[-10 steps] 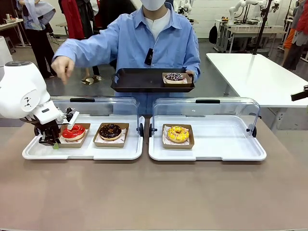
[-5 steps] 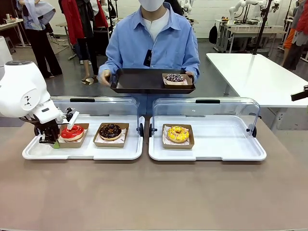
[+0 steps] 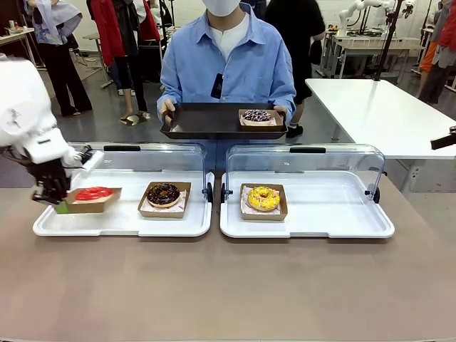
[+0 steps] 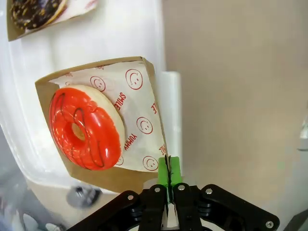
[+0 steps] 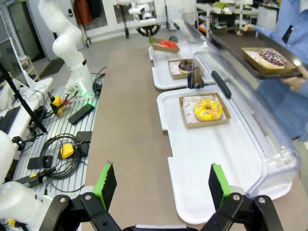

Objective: Provide the desired donut to the person.
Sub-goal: Pick up and lift the Paper togo box containing the Donut pointed at by the person.

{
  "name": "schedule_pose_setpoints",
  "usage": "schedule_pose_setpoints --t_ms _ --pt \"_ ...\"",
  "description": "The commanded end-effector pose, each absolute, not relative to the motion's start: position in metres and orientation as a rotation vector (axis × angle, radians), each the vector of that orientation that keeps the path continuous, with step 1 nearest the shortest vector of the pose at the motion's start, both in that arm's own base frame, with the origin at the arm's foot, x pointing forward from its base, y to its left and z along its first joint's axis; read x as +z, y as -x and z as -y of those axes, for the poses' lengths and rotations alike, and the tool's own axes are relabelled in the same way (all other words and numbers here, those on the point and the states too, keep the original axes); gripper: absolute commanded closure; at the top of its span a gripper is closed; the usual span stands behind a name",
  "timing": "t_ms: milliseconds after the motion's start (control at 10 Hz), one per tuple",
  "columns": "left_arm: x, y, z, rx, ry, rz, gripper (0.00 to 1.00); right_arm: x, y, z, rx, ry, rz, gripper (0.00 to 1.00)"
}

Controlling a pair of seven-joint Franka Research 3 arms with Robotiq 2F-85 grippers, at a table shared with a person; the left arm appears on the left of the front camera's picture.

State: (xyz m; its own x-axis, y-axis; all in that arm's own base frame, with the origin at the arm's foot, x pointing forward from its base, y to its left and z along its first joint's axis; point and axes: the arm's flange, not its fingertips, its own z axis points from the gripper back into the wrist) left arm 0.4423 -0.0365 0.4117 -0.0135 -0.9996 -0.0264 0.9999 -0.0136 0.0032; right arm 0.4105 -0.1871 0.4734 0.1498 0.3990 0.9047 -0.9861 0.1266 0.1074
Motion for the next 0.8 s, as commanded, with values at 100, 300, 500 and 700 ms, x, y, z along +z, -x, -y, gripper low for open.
schedule_pose_setpoints --t_ms 100,300,500,700 --pt "0.476 -0.367 0.032 -1.616 -0.057 -0.100 1.00 0.474 -0.410 0.187 1.213 -0.895 0.859 0.00" --pt "0.510 -0.326 0.035 -1.601 -0.166 -0.075 1.00 0.474 -0.410 0.187 1.213 -0.895 0.859 0.00" --pt "0.546 -0.310 0.035 -1.554 -0.227 -0.001 1.00 0.474 -0.410 0.187 1.213 -0.895 0.859 0.00" --pt "0.582 -0.307 0.034 -1.544 -0.225 0.072 1.00 0.474 -0.410 0.187 1.213 -0.895 0.859 0.00"
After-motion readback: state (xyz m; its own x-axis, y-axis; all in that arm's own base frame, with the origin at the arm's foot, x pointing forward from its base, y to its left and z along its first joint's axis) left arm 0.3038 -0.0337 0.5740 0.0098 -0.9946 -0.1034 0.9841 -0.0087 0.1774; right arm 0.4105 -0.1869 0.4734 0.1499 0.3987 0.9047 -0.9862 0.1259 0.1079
